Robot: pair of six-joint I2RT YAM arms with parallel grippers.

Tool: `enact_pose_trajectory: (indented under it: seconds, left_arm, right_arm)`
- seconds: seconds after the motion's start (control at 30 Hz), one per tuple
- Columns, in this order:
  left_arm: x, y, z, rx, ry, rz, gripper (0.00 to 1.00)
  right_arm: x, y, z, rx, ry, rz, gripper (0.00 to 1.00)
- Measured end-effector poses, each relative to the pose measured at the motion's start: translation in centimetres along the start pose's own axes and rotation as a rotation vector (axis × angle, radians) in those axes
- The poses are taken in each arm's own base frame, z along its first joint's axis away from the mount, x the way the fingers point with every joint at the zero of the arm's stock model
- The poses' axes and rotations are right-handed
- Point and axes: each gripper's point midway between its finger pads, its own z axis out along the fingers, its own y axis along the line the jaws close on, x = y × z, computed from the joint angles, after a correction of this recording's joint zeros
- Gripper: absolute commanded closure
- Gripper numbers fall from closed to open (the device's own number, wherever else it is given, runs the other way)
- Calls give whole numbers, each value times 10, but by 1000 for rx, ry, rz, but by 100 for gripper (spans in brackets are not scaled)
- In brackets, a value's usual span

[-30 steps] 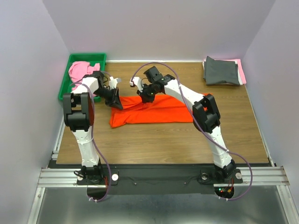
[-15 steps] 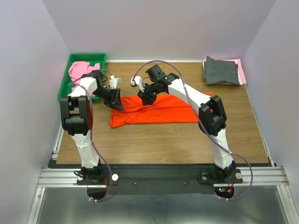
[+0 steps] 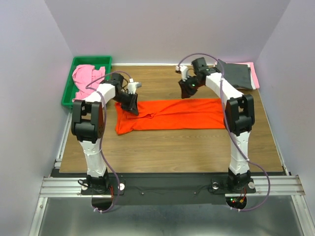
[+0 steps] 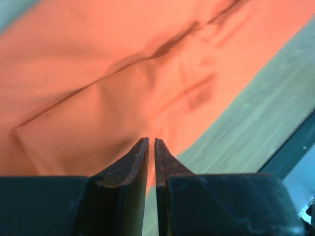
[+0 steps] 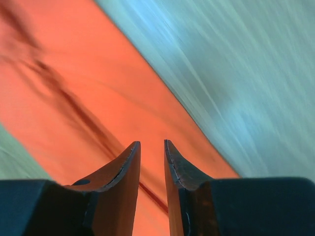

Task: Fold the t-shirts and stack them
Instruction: Fold the tshirt

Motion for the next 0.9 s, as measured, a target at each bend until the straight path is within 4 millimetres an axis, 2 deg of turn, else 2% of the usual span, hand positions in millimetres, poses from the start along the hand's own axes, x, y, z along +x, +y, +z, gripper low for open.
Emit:
enact_pose_trajectory:
  seconds: [0.03, 0.07, 0.17, 0.27, 0.33, 0.53, 0.6, 0.67, 0.77, 0.8, 0.83, 0.9]
  left_arm:
    - [5, 2, 8, -4, 22, -4, 82]
    - [14, 9, 19, -30, 56, -15, 82]
    - [30, 28, 35, -70, 112, -64, 83]
    - [26, 36, 31, -104, 112, -77, 83]
    - [8, 48, 31, -140, 113, -69, 83]
    - [-69, 86, 41, -243, 50, 70, 82]
    - [-106, 97, 47, -284, -1, 155, 78]
    - [-136, 103, 53, -336, -49, 250, 73]
    - [-150, 92, 61, -362, -74, 336, 67]
    - [-153, 88, 61, -370, -89, 357, 67]
    - [-152, 83, 60, -374, -94, 369, 67]
    - [-148, 63, 52, -373, -100, 391, 66]
  right_arm:
    - [18, -16, -4, 23, 26, 47, 69]
    - [29, -24, -6, 33, 44, 71, 70]
    - [83, -51, -13, 74, 128, 178, 73]
    - [123, -50, -10, 67, 204, 232, 73]
    - [130, -42, -10, 55, 209, 235, 73]
    - [153, 12, -18, -8, 249, 250, 72]
    - [162, 46, -21, -59, 266, 245, 71]
    - [164, 88, -25, -127, 289, 215, 68]
    - [146, 144, -29, -233, 276, 138, 67]
    - [138, 152, -31, -247, 263, 116, 66]
    - [132, 155, -34, -251, 253, 105, 65]
    - [120, 144, -41, -225, 212, 97, 65]
